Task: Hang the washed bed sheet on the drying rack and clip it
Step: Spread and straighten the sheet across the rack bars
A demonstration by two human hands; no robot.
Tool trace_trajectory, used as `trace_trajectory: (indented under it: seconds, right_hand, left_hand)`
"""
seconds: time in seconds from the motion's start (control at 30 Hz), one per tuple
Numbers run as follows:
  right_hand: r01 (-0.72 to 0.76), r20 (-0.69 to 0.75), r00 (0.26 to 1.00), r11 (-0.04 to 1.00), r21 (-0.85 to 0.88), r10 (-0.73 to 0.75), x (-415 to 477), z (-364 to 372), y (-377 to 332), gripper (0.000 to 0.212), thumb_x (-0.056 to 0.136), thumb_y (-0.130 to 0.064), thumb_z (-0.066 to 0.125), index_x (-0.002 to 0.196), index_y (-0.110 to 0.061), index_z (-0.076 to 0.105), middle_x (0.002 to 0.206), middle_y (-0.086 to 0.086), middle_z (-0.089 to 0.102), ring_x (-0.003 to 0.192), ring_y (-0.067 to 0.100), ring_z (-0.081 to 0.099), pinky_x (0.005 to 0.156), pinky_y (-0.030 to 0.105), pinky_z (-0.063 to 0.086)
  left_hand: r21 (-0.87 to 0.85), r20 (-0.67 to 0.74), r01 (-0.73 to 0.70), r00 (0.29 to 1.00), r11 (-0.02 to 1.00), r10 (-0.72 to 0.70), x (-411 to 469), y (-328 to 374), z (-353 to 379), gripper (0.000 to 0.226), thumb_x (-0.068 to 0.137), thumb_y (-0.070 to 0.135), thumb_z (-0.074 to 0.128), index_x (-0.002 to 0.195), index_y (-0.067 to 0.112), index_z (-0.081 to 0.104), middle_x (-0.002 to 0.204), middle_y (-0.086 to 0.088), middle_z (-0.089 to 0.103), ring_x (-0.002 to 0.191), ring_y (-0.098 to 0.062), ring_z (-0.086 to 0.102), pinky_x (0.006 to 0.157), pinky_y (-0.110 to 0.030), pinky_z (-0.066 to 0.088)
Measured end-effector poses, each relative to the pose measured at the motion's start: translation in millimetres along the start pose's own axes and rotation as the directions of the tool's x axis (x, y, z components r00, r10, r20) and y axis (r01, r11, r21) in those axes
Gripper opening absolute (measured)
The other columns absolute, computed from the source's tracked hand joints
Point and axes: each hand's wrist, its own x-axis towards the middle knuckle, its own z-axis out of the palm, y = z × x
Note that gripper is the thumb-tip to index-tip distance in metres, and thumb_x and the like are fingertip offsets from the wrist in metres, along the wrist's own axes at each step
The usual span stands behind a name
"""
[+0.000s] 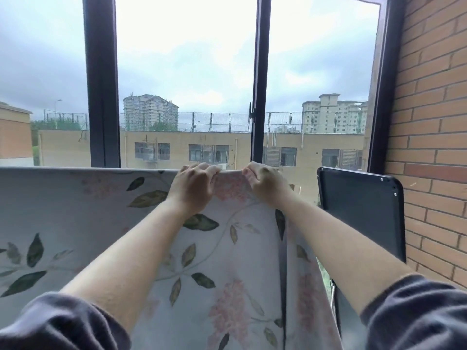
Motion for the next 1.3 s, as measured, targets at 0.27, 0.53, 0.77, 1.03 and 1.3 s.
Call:
trace_trajectory:
  seconds: [0.27,0.53,0.77,1.03,1.3]
  right_hand:
    - [-0.075,-0.187,0.982,0.98,-0.184,0.04,2.4,17.9,5.9,0.034,0.101,-0.04,0.026,0.084,-0.018,0.046,0.079,0.001,0.055,0.08,0.023,0.055,0.084,0.038,0.037]
    - [-0.13,-0.366,0.931,0.925,-0.357,-0.01,12.8,63.5,-66.2,0.044,0.091,-0.036,0.021,0.08,-0.015,0.058,0.082,0.009,0.064,0.083,0.029,0.057,0.082,0.039,0.032]
    - [0.063,-0.321,0.931,0.942,-0.329,-0.174,41.7,137.2,-211.7,0.053,0.093,-0.04,0.02,0.081,-0.014,0.064,0.078,0.005,0.068,0.071,0.025,0.06,0.079,0.037,0.04]
    - [0.105,-0.377,0.89,0.92,-0.378,-0.256,52.5,160.8,-226.7,0.047,0.095,-0.039,0.028,0.076,-0.014,0.062,0.071,0.002,0.065,0.064,0.024,0.06,0.07,0.033,0.042]
    - [0.108,-0.465,0.835,0.917,-0.384,-0.293,55.2,166.5,-201.7,0.041,0.098,-0.036,0.031,0.08,-0.011,0.059,0.075,0.006,0.061,0.068,0.027,0.057,0.072,0.037,0.039]
  left_hand:
    - [0.231,-0.039,0.092,0.996,0.969,-0.085,-53.2,-143.5,-57.7,0.053,0.094,0.05,0.02,0.085,0.012,0.056,0.083,-0.008,0.062,0.077,-0.03,0.057,0.079,-0.042,0.036]
    - [0.275,-0.058,0.208,0.978,0.939,-0.199,-81.6,-226.2,-89.2,0.054,0.094,0.048,0.018,0.09,0.01,0.057,0.085,-0.01,0.06,0.083,-0.03,0.053,0.082,-0.042,0.033]
    - [0.202,-0.032,0.117,0.993,0.972,-0.113,-78.3,-220.3,-86.9,0.041,0.099,0.041,0.028,0.095,0.012,0.057,0.09,-0.006,0.06,0.085,-0.026,0.052,0.084,-0.038,0.031]
    - [0.233,-0.086,0.124,0.991,0.965,-0.107,-100.7,-272.2,-103.3,0.045,0.096,0.044,0.021,0.093,0.015,0.055,0.086,-0.003,0.058,0.081,-0.024,0.052,0.08,-0.037,0.033]
    - [0.304,-0.103,0.289,0.957,0.908,-0.27,-123.4,-330.1,-124.7,0.052,0.094,0.048,0.017,0.096,0.01,0.052,0.097,-0.013,0.055,0.095,-0.031,0.05,0.093,-0.044,0.031]
